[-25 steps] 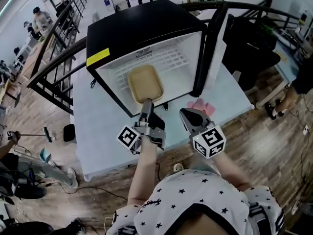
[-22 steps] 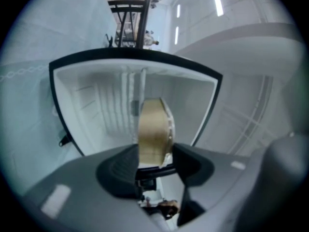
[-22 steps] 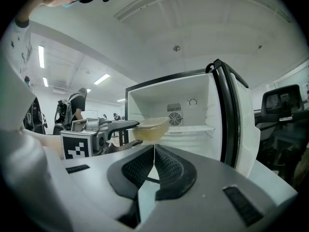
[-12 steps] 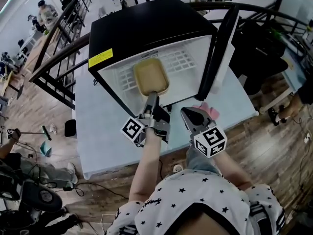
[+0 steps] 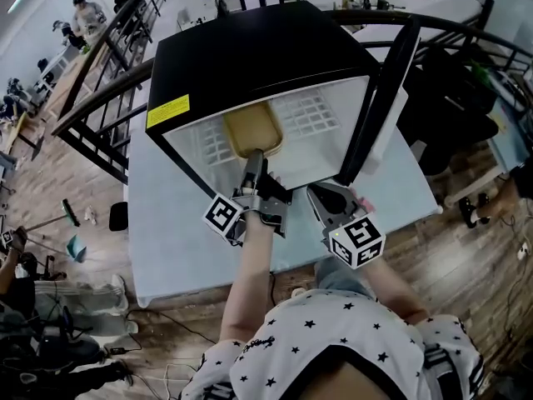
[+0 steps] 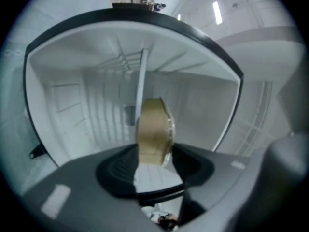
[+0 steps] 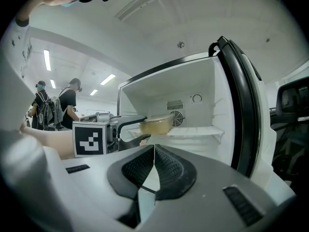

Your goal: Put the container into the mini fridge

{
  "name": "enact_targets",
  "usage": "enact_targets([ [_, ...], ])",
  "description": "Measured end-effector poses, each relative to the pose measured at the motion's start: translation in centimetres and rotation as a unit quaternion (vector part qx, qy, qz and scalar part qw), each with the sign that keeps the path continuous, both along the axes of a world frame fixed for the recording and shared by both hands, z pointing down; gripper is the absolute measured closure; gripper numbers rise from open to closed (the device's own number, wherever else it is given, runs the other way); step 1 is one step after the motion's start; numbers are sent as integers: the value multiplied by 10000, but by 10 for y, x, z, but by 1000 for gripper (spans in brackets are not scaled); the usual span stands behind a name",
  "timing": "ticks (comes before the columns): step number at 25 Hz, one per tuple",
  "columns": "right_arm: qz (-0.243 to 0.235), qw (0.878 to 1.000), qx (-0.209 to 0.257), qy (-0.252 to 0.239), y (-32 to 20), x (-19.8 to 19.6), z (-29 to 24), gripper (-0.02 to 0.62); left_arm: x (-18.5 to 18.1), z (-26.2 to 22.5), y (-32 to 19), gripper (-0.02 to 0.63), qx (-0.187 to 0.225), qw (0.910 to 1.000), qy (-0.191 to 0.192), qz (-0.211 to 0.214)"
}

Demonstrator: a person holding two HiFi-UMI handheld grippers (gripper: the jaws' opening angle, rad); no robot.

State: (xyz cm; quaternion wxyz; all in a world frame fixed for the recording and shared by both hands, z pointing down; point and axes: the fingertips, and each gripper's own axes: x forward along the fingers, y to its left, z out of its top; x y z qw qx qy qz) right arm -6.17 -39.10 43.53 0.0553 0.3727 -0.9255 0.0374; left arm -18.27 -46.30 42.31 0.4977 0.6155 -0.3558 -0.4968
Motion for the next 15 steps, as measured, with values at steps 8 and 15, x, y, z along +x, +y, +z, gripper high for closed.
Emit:
enact_targets([
  [8, -27, 10000, -26, -34, -11, 2, 2, 574, -4, -3, -21, 385, -45, 10000, -13, -47],
  [15, -62, 10000, -36, -63, -14, -5, 1, 574, -6, -7, -22, 383, 32, 10000, -55, -9],
])
